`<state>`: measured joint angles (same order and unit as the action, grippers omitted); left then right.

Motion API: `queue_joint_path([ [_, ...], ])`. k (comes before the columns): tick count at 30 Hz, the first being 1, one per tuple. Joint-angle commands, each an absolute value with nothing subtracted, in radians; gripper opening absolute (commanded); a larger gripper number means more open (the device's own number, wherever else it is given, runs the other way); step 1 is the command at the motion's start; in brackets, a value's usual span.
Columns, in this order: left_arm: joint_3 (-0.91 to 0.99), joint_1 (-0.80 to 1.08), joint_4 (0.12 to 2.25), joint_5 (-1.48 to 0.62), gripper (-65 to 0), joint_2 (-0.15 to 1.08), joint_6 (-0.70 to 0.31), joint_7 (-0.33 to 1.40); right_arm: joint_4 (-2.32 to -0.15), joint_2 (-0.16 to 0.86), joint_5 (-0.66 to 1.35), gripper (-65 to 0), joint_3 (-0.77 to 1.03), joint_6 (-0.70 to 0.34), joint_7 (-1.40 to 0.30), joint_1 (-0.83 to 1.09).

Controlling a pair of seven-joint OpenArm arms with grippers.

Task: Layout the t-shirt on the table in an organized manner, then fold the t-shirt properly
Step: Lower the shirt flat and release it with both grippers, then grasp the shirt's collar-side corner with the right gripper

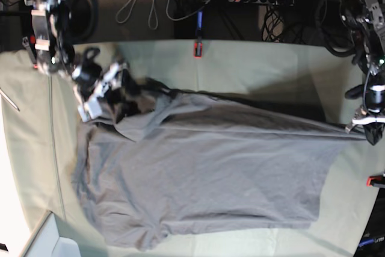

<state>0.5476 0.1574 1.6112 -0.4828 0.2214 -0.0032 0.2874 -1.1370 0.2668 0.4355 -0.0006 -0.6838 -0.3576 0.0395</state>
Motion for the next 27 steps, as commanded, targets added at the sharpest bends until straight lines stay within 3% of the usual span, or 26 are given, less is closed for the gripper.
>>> queue_joint_path([
  [1,0.553,0.15,1.632,-0.484,-65.0,0.237,-0.005,0.259,-1.11,0.275,0.44,-22.3,0.004,-0.698,-0.358,0.012],
  [6,0.553,0.15,1.633,-0.484,-65.0,0.236,-0.005,0.259,-0.975,0.28,0.44,-22.3,0.007,-0.698,-0.355,-0.128],
  [19,0.552,0.156,1.632,-0.484,-65.0,0.236,-0.004,0.259,-0.977,0.283,0.44,-22.2,0.073,-0.698,-0.364,-0.315],
  [27,0.547,0.151,1.62,-0.484,-65.0,0.234,-0.004,0.259,-1.046,0.246,0.44,-22.0,-0.068,-0.698,-0.334,-0.332],
])
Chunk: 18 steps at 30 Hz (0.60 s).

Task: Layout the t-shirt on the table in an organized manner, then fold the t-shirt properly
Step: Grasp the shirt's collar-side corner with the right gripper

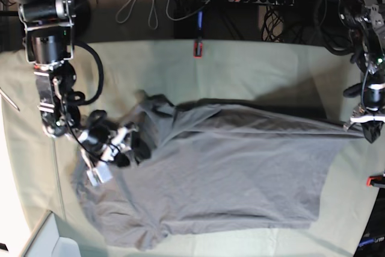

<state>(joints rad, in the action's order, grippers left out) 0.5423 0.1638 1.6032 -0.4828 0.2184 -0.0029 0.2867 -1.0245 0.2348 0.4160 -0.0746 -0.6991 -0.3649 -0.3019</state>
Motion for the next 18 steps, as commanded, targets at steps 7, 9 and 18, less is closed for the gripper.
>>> queue_joint_path([
  [7,0.547,0.15,1.62,-0.484,-65.0,0.234,-0.004,0.259,-1.239,0.255,0.44,-22.1,-0.07,-0.698,-0.331,-0.237],
  [9,0.547,0.148,1.62,-0.484,-65.0,0.234,-0.004,0.259,-1.291,0.272,0.44,-22.3,-0.07,-0.698,-0.332,-0.179],
  [18,0.547,0.147,1.618,-0.484,-65.0,0.234,-0.004,0.257,-1.198,0.26,0.44,-22.4,-0.068,-0.698,-0.328,-0.051],
])
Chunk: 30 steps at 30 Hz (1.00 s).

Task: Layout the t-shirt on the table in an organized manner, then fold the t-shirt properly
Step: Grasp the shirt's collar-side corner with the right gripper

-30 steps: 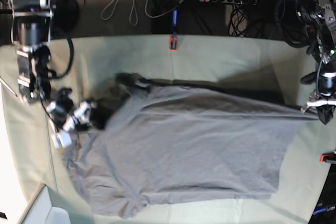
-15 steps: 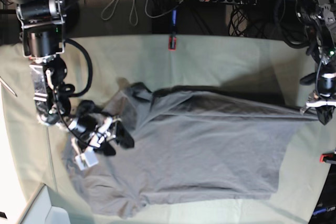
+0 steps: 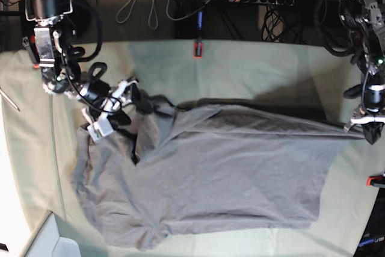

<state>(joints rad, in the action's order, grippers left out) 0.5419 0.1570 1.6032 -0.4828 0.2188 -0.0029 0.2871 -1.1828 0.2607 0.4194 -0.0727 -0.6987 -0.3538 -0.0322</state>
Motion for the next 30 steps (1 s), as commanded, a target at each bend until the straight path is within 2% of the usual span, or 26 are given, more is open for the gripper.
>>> queue_joint_path([
  [1,0.547,0.147,1.618,-0.484,-65.0,0.234,-0.004,0.257,-1.173,0.255,0.44,-22.4,-0.068,-0.698,-0.326,-0.051],
  [10,0.545,0.147,1.618,-0.484,-65.0,0.234,-0.004,0.257,-0.937,0.234,0.44,-22.4,-0.068,-0.698,-0.326,-0.176],
  [20,0.547,0.147,1.618,-0.484,-65.0,0.234,-0.004,0.257,-0.929,0.262,0.44,-22.4,0.064,-0.698,-0.331,-0.143],
  [30,0.545,0.133,1.618,-0.484,-65.0,0.234,-0.004,0.257,-0.914,0.263,0.44,-22.4,0.068,-0.698,-0.328,-0.147],
])
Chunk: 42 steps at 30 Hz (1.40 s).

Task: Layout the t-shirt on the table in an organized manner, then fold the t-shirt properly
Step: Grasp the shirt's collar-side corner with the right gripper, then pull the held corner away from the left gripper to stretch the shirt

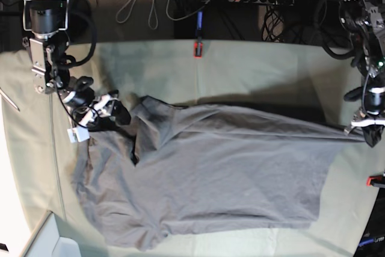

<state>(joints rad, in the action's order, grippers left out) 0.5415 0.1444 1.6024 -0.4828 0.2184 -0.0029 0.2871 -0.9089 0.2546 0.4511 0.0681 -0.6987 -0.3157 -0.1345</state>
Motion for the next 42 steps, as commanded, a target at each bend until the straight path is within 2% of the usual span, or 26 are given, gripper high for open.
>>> queue_joint_path([
  [1,0.545,0.133,1.618,-0.484,-65.0,0.234,-0.004,0.257,-0.903,0.252,0.44,-22.4,0.068,-0.698,-0.328,-0.162],
  [9,0.547,0.133,1.618,-0.484,-65.0,0.234,-0.004,0.257,-0.782,0.22,0.44,-22.7,0.065,-0.698,-0.326,-0.237],
  [11,0.547,0.133,1.616,-0.484,-65.0,0.234,-0.004,0.257,-0.786,0.216,0.44,-25.1,0.065,-0.698,-0.326,-0.236],
  [14,0.547,0.133,1.616,-0.484,-65.0,0.234,-0.004,0.257,-0.786,0.214,0.44,-36.2,0.065,-0.698,-0.326,-0.234],
  [19,0.547,0.133,1.616,-0.484,-65.0,0.234,-0.004,0.257,-0.786,0.217,0.44,-63.5,0.073,-0.698,-0.334,-0.231],
  [20,0.547,0.133,1.616,-0.484,-65.0,0.234,-0.004,0.257,-0.788,0.219,0.441,-65.0,0.073,-0.698,-0.337,-0.222],
  [23,0.547,0.133,1.616,-0.484,-65.0,0.234,-0.004,0.257,-0.865,0.242,0.444,-65.0,0.076,-0.698,-0.361,-0.171],
  [27,0.545,0.137,1.618,-0.484,-65.0,0.234,-0.004,0.257,-1.139,0.243,0.446,-65.0,0.128,-0.698,-0.36,-0.008],
  [33,0.55,0.142,1.63,-0.484,-65.0,0.202,-0.004,0.257,-1.437,0.166,0.443,-65.0,0.248,-0.698,-0.364,0.134],
  [42,0.552,0.228,1.701,-0.484,-65.0,0.193,-0.005,0.257,-1.728,0.108,0.443,-65.0,0.366,-0.698,-0.355,0.361],
])
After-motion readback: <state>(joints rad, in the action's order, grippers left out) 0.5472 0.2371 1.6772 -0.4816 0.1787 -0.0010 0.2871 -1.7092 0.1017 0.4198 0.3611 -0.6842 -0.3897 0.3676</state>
